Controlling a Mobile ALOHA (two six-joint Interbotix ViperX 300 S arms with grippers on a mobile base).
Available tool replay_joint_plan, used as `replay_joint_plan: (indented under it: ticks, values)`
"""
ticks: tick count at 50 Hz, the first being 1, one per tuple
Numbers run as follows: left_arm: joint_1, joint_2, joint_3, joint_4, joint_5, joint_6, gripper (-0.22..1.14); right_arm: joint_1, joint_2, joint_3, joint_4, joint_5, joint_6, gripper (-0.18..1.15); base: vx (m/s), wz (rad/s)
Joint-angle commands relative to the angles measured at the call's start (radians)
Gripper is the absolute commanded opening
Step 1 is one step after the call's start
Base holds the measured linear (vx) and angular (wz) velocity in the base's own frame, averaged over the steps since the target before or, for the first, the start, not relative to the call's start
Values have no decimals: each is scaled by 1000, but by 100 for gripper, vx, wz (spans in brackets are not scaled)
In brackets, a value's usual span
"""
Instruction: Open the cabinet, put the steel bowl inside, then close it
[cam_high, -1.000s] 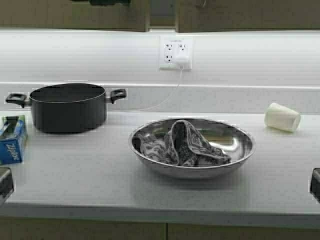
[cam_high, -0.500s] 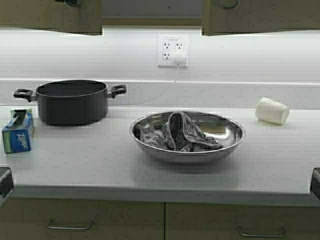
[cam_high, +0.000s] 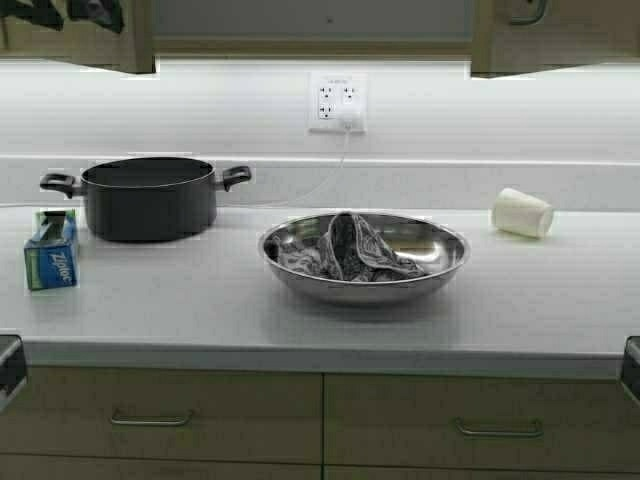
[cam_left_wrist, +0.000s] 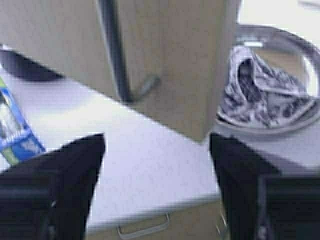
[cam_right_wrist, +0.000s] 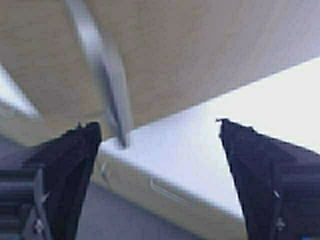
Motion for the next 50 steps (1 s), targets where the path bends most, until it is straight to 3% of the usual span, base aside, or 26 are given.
replay_joint_plan:
  ticks: [1, 6, 9, 10, 12, 16, 19, 25, 30, 40, 50]
  values:
    - [-6, -48, -9, -6, 104, 6, 70, -5, -21, -31, -3, 127, 6, 96, -12, 2]
    - [-12, -72, -11, -8, 152, 12, 18, -3, -34, -18, 8, 264, 8, 82, -14, 4]
    - [-48, -71, -14, -11, 156, 12, -12, -2, -35, -5, 32, 328, 8, 65, -16, 5]
    - [-64, -67, -17, -14, 161, 12, -16, 3, -35, -2, 46, 345, 8, 57, -16, 4]
    - [-110, -58, -26, -20, 164, 12, -14, 17, -35, 2, 83, 368, 5, 41, -17, 3]
    - [-210, -14, -57, -34, 150, 9, 4, 69, -34, -2, 158, 351, -9, 8, -18, 0]
    - [-259, 48, -81, -35, 91, 8, 10, 124, -28, -6, 195, 276, -20, -6, -18, -1]
    - [-287, 196, -127, -34, -104, 11, 2, 212, 6, 2, 192, 11, -29, 8, -16, 1]
    - [-287, 344, -192, -29, -241, 12, 2, 236, 72, -8, 190, -187, -31, 7, -13, 0]
    - [-287, 635, -383, -5, -388, 9, 3, 232, 215, -15, 184, -494, -26, 5, -9, -2]
    - [-258, 861, -575, -5, -491, 3, 3, 158, 268, 2, 181, -655, -12, 5, -4, 1]
